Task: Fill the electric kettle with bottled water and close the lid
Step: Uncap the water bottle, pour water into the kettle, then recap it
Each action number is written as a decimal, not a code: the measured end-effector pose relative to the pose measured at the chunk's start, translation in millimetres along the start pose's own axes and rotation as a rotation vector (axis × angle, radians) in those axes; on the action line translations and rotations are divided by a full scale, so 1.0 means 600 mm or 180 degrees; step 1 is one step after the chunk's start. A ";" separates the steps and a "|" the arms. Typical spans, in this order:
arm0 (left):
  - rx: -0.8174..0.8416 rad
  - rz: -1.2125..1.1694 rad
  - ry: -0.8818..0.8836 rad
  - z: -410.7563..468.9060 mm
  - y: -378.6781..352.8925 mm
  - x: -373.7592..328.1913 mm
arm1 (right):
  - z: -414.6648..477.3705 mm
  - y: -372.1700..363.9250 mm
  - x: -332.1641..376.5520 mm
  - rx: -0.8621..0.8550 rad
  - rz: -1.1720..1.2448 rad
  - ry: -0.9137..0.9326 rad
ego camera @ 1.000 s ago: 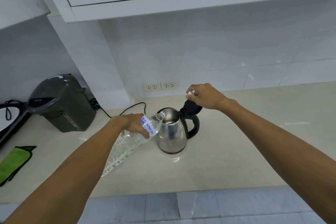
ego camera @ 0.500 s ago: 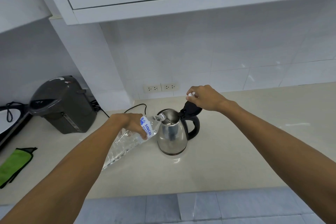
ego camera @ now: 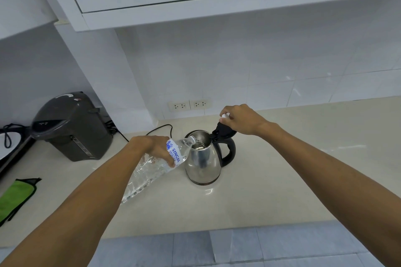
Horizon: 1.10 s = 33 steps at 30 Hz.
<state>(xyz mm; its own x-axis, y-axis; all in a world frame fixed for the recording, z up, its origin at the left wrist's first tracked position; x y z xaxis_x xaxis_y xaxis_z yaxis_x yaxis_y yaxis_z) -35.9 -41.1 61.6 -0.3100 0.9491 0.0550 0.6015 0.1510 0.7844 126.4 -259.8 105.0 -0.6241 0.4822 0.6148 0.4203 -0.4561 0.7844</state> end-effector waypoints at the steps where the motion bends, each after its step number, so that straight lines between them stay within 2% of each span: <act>1: -0.0019 -0.0019 -0.0005 -0.001 0.001 -0.001 | 0.000 -0.002 -0.002 0.0004 0.0006 -0.0006; 24: 0.0075 -0.0153 -0.0002 0.002 -0.007 0.004 | -0.005 -0.040 -0.005 0.0176 0.0114 -0.0050; 28: -0.0022 -0.0347 -0.0016 0.001 -0.016 -0.001 | -0.007 -0.044 0.001 0.0086 0.0812 -0.0165; 33: -0.0457 -0.0788 -0.0076 0.015 -0.029 0.006 | 0.003 -0.055 0.022 0.0045 0.1066 -0.0219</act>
<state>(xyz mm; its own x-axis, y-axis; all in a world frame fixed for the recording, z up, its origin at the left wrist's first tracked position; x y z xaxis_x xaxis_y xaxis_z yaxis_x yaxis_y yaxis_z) -40.9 -37.7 42.3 -0.4160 0.8947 -0.1625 0.3988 0.3401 0.8516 105.4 -236.9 87.5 -0.4043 0.3569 0.8421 0.6037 -0.5875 0.5388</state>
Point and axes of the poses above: each hand's wrist, its own z-axis towards the middle knuckle, its own y-axis out of the back of the hand, x = y × z, the point moved 6 cm from there along z, towards the middle knuckle, and after that the axes turned 10 degrees about z, right-handed, at the moved point
